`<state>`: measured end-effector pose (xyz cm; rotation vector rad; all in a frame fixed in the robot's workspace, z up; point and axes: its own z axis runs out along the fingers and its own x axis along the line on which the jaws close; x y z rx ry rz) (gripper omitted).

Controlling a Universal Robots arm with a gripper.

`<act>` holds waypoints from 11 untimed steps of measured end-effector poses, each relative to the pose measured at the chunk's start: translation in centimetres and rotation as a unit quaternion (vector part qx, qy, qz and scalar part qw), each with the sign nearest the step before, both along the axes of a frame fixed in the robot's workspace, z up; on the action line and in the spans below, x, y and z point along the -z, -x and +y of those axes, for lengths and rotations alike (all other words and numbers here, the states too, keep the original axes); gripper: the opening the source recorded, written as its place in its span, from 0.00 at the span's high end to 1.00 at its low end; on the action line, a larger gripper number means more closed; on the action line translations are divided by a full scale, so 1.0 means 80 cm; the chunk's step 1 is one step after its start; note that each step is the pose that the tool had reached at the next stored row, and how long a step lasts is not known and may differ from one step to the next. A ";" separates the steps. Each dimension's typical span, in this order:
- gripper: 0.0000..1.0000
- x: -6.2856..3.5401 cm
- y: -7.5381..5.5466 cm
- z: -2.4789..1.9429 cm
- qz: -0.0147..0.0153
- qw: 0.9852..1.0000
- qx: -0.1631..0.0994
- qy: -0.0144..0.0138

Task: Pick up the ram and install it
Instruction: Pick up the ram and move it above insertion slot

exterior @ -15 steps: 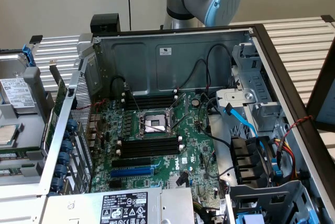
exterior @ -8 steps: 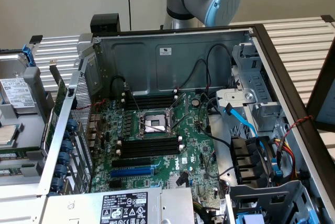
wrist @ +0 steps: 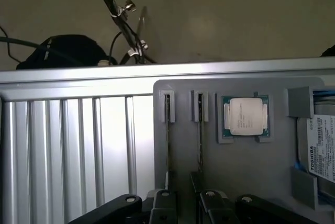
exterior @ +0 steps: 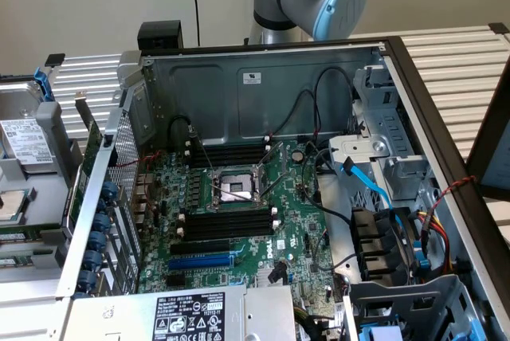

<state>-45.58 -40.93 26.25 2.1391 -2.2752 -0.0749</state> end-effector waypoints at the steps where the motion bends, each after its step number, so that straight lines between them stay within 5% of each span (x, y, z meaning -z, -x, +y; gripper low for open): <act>1: 0.76 0.001 0.000 -0.0011 0.000 1.000 0.000 0.000; 11: 0.76 0.023 0.002 -0.0027 -0.002 1.000 0.000 0.000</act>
